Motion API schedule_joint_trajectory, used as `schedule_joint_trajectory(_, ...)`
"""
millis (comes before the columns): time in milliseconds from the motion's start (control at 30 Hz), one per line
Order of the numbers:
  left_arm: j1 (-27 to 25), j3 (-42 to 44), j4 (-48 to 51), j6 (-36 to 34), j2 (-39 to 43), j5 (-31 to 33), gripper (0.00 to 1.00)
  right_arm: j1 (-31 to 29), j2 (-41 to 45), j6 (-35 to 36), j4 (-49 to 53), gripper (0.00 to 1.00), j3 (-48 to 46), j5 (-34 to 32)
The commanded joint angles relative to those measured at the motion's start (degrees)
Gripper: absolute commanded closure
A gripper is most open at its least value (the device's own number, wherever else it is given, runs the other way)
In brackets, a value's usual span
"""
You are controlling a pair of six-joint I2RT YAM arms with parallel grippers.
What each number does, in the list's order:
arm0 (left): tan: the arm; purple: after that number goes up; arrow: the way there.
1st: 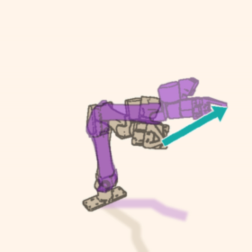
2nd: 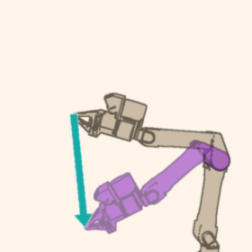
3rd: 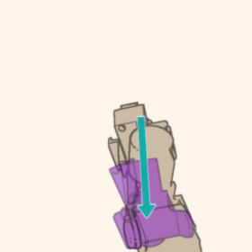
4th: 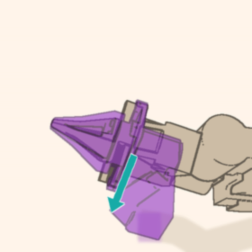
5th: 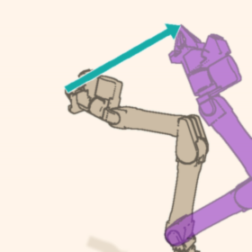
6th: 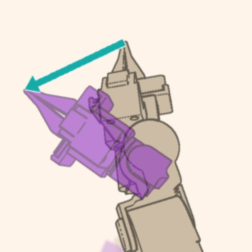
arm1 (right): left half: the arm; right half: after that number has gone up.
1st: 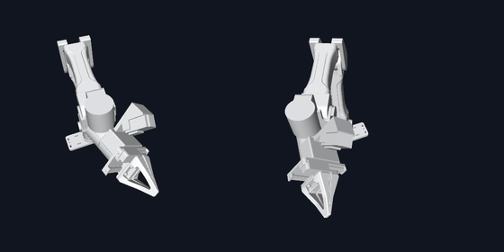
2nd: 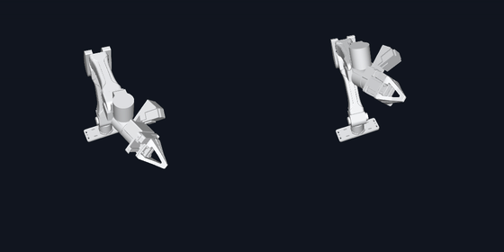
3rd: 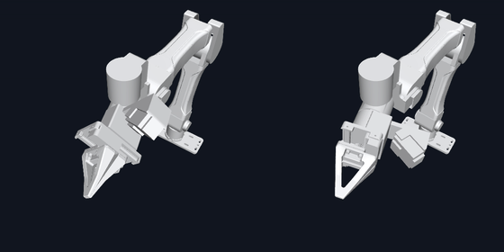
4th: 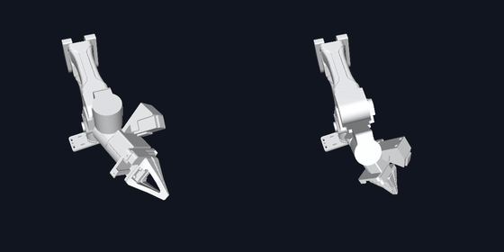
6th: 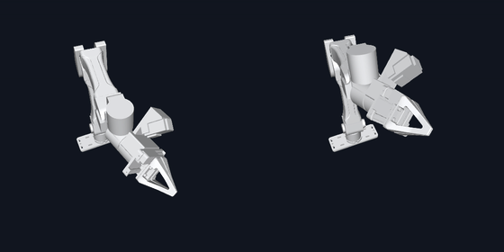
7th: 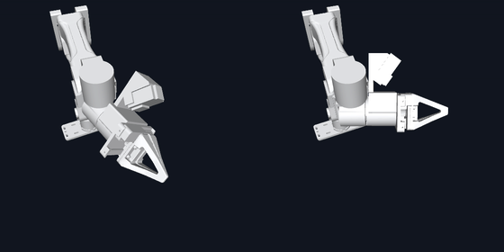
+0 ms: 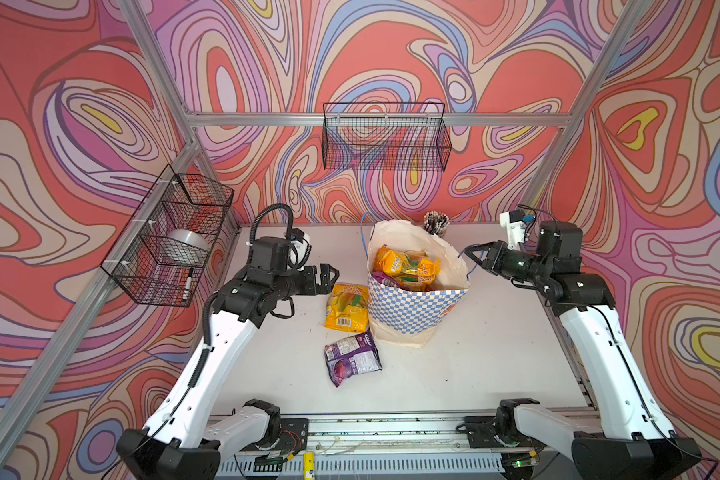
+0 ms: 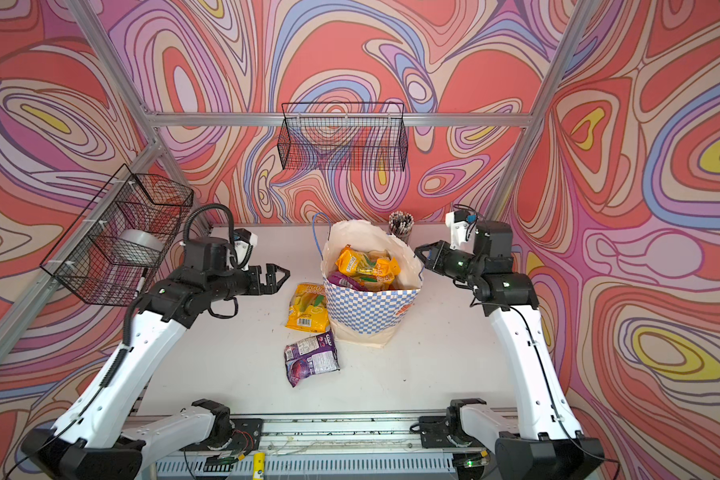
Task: Place the snacks into the paper bag
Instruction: 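Open the left gripper and withdraw it toward the second yellow pack, then lower the left gripper onto the second yellow LOT100 pack and grasp it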
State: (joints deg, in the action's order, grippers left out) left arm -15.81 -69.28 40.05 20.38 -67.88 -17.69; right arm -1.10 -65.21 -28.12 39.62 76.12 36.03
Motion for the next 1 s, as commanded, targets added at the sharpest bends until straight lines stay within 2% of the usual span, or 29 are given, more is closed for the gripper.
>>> schedule_joint_trajectory(0,0.8,2.2,-4.4,3.8,-4.8,-4.4,0.0,-0.3,0.6,0.6,-0.9,1.0,-0.9,0.6)
schedule_joint_trajectory(100,0.8,2.9,-6.7,3.6,-10.3,-1.7,0.0,-0.3,1.0,0.5,-0.7,1.0,-1.3,0.6)
schedule_joint_trajectory(433,0.3,0.4,-8.6,2.0,-25.3,0.0,0.0,-0.3,1.8,0.1,-0.6,1.0,-2.4,0.5)
schedule_joint_trajectory(633,-3.6,-4.7,-5.7,-0.7,-32.8,5.0,0.0,-0.3,1.9,-0.2,-0.9,1.0,-2.8,0.7)
schedule_joint_trajectory(967,-7.7,-6.7,-2.1,-2.3,-38.6,12.4,0.0,-0.3,2.4,0.1,-0.2,1.0,-2.6,0.4)
